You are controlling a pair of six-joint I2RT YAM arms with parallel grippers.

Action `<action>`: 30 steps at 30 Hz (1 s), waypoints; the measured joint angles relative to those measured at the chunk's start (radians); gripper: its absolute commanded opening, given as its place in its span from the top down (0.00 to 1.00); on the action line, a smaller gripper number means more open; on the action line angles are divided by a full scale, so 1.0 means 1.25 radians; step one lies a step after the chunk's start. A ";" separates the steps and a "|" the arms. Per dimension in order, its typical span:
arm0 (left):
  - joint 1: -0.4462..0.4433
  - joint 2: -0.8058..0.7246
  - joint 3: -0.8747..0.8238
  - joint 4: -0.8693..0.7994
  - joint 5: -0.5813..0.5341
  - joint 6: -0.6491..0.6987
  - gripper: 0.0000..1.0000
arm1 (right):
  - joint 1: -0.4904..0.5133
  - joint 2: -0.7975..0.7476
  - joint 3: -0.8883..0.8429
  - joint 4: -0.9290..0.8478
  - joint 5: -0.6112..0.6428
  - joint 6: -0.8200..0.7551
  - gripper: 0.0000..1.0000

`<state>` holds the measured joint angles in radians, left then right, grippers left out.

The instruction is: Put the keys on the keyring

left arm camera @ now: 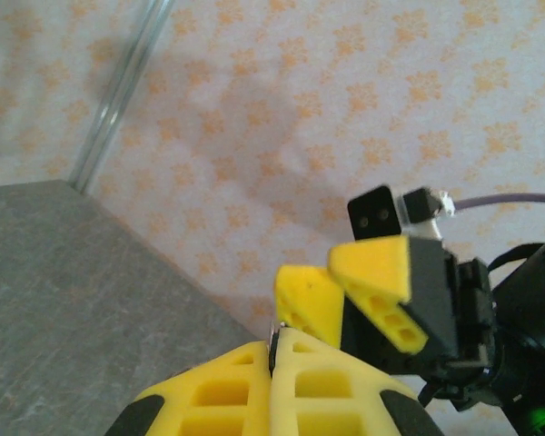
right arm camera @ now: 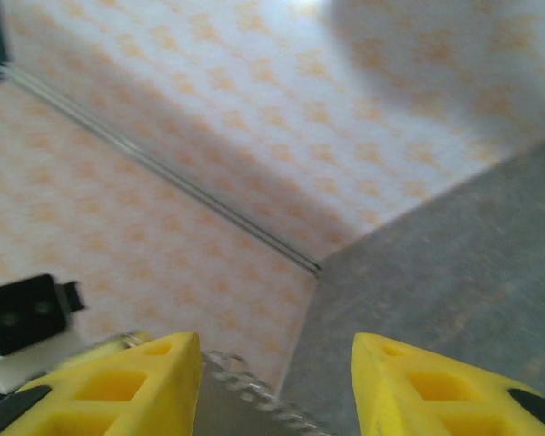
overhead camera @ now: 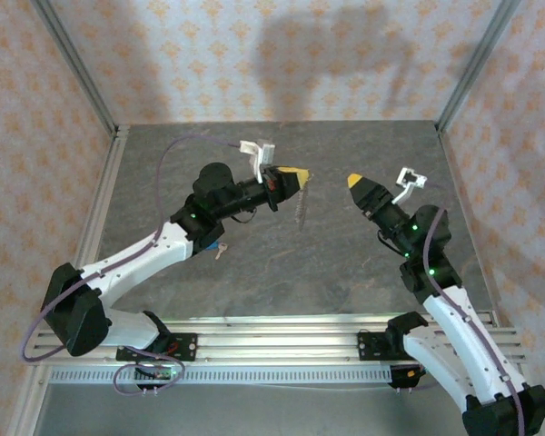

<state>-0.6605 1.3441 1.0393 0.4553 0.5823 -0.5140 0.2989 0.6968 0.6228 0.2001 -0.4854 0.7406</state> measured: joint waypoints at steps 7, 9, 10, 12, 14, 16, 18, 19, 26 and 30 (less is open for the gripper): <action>0.111 -0.001 0.000 -0.021 -0.025 -0.008 1.00 | 0.103 0.105 -0.038 -0.074 0.036 -0.009 0.54; 0.147 -0.002 0.000 -0.030 -0.032 -0.009 1.00 | 0.177 0.157 -0.038 -0.077 0.058 -0.015 0.54; 0.165 -0.005 0.000 -0.037 -0.033 -0.009 1.00 | 0.220 0.192 -0.036 -0.079 0.071 -0.020 0.55; 0.201 -0.010 0.000 -0.049 -0.034 -0.009 1.00 | 0.299 0.272 -0.019 -0.089 0.101 -0.028 0.57; 0.240 -0.016 0.000 -0.060 -0.034 -0.009 1.00 | 0.378 0.378 0.027 -0.107 0.133 -0.037 0.60; 0.277 -0.021 0.003 -0.076 -0.033 -0.009 1.00 | 0.446 0.486 0.092 -0.126 0.161 -0.055 0.61; 0.312 -0.025 0.009 -0.090 -0.033 -0.009 1.00 | 0.503 0.584 0.170 -0.153 0.192 -0.082 0.62; 0.332 -0.027 0.013 -0.095 -0.033 -0.009 1.00 | 0.529 0.631 0.216 -0.175 0.210 -0.099 0.62; 0.439 -0.041 0.038 -0.111 -0.030 -0.028 1.00 | 0.609 0.845 0.446 -0.281 0.297 -0.241 0.60; 0.470 -0.044 0.049 -0.113 -0.026 -0.037 1.00 | 0.606 0.916 0.500 -0.298 0.296 -0.308 0.60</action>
<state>-0.0727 1.2892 1.1007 0.3145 0.5499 -0.5598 1.0565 1.8412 1.2472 -0.1726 -0.1158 0.3557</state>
